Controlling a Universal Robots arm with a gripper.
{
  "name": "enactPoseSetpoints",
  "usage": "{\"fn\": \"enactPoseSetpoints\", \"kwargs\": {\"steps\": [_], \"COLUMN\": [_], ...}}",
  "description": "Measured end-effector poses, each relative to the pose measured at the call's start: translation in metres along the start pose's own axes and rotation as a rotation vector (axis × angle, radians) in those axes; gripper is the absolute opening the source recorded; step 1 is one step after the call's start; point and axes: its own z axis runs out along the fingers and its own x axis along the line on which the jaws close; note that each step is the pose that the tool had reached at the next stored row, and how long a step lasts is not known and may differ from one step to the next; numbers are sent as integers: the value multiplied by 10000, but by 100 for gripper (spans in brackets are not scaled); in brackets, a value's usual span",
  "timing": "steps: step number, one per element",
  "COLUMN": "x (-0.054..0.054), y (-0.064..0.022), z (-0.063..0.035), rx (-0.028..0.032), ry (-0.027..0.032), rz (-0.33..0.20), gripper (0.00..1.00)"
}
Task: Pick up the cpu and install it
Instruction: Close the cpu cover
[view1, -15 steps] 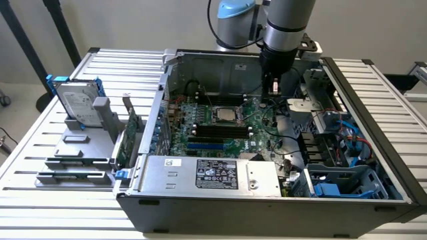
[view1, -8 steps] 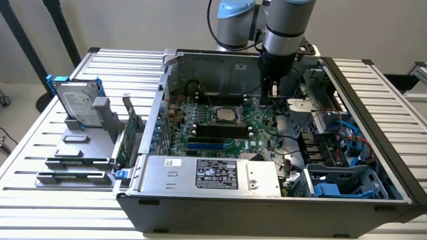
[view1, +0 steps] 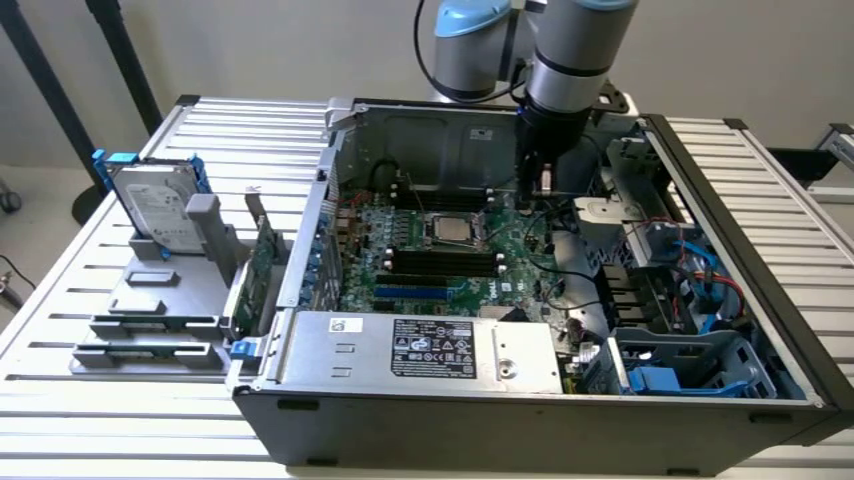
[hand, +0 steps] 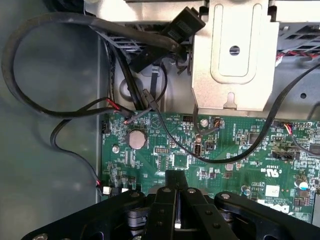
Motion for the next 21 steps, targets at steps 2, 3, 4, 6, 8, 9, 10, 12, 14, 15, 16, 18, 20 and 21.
{"fn": "enactPoseSetpoints", "kwargs": {"steps": [2, 3, 4, 6, 8, 9, 10, 12, 14, 15, 16, 18, 20, 21], "x": [0, 0, 0, 1, 1, 0, 0, 0, 1, 1, 1, 1, 2, 1], "y": [0, 0, 0, 0, -1, -2, -6, -16, -28, -34, -43, -63, -83, -93], "z": [-2, -3, -4, -4, -5, -5, -6, -5, -5, -4, -4, -4, -3, -2], "rx": [186, 284, 368, 512, 641, 704, 768, 895, 1024, 1082, 1137, 1238, 1324, 1367], "ry": [2, 4, 7, 12, 18, 20, 18, 23, 25, 27, 28, 33, 35, 36], "rz": [-9, -14, -20, -43, -71, -84, -102, -136, -162, -175, -184, -201, -216, -223], "gripper": [11, 11, 11, 11, 11, 11, 11, 11, 11, 11, 11, 11, 11, 11]}}
